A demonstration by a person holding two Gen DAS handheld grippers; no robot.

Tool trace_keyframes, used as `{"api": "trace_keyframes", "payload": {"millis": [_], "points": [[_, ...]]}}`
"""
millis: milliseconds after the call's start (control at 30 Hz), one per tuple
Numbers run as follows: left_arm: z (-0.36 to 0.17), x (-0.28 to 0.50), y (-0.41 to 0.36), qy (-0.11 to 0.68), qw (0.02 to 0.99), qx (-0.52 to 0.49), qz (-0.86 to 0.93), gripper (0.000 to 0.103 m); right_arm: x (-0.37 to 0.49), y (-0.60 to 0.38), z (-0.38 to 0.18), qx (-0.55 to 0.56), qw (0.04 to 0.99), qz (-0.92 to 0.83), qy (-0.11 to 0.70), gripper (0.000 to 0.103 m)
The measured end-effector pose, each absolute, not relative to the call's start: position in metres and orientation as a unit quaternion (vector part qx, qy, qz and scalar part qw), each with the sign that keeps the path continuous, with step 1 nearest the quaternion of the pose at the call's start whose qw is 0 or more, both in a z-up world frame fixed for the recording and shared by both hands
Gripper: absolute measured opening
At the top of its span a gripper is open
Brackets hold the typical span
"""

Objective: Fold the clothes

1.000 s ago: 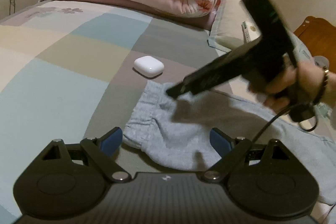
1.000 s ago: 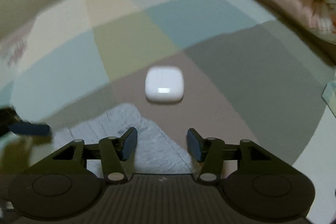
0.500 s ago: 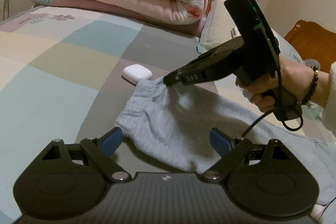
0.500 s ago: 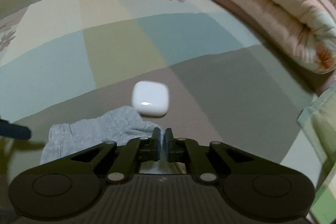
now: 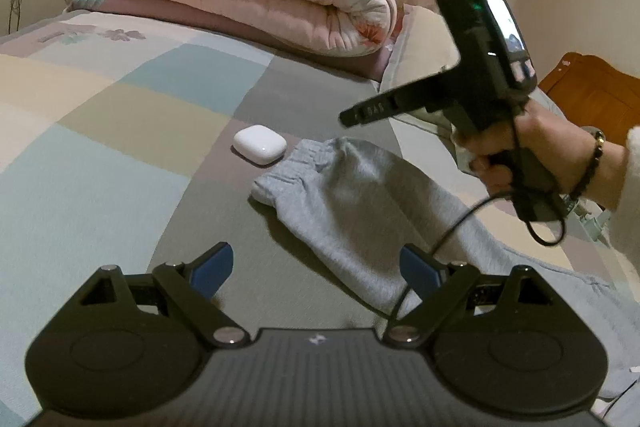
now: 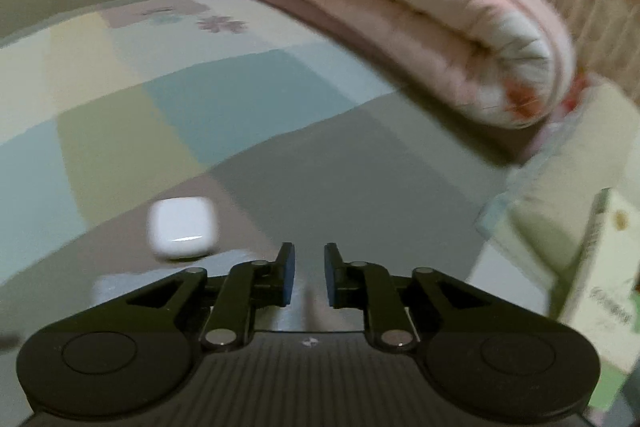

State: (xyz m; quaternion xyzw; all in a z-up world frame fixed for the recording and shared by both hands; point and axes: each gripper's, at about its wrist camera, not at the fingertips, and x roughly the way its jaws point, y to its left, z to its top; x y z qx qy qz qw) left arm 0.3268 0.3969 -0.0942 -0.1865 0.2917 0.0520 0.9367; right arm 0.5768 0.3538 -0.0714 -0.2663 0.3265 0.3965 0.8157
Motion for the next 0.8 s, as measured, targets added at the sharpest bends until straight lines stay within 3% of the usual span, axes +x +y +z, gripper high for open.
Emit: {"api": "trace_keyframes", "payload": {"millis": [67,233,300,367,433,467,500,600,800], "points": [[-0.091,0.324,0.399,0.286,0.938,-0.19,0.05,0.09,0.566,0.356,-0.074,-0.265,0.781,0.443,0.351,0.021],[-0.08,0.313,0.405,0.253,0.943,-0.216,0.017,0.092,0.54,0.364,-0.093,-0.278,0.701,0.513,0.41,0.034],[-0.077,0.311,0.402,0.245,0.946,-0.213,-0.003,0.092,0.53,0.369,-0.101,-0.287,0.692,0.52,0.41,0.045],[-0.074,0.309,0.397,0.237,0.949,-0.206,-0.02,0.092,0.523,0.376,-0.11,-0.306,0.692,0.516,0.403,0.044],[-0.073,0.309,0.396,0.234,0.95,-0.203,-0.026,0.093,0.52,0.378,-0.115,-0.31,0.696,0.51,0.399,0.037],[-0.073,0.309,0.395,0.233,0.951,-0.203,-0.027,0.093,0.521,0.377,-0.114,-0.298,0.701,0.51,0.399,0.02],[-0.073,0.309,0.395,0.233,0.95,-0.204,-0.03,0.093,0.524,0.375,-0.113,-0.271,0.698,0.519,0.412,0.017],[-0.073,0.31,0.391,0.237,0.951,-0.197,-0.035,0.093,0.537,0.368,-0.11,-0.166,0.655,0.563,0.476,0.019],[-0.075,0.312,0.391,0.248,0.95,-0.19,-0.012,0.093,0.538,0.348,-0.096,-0.185,0.672,0.552,0.458,0.028]]}}
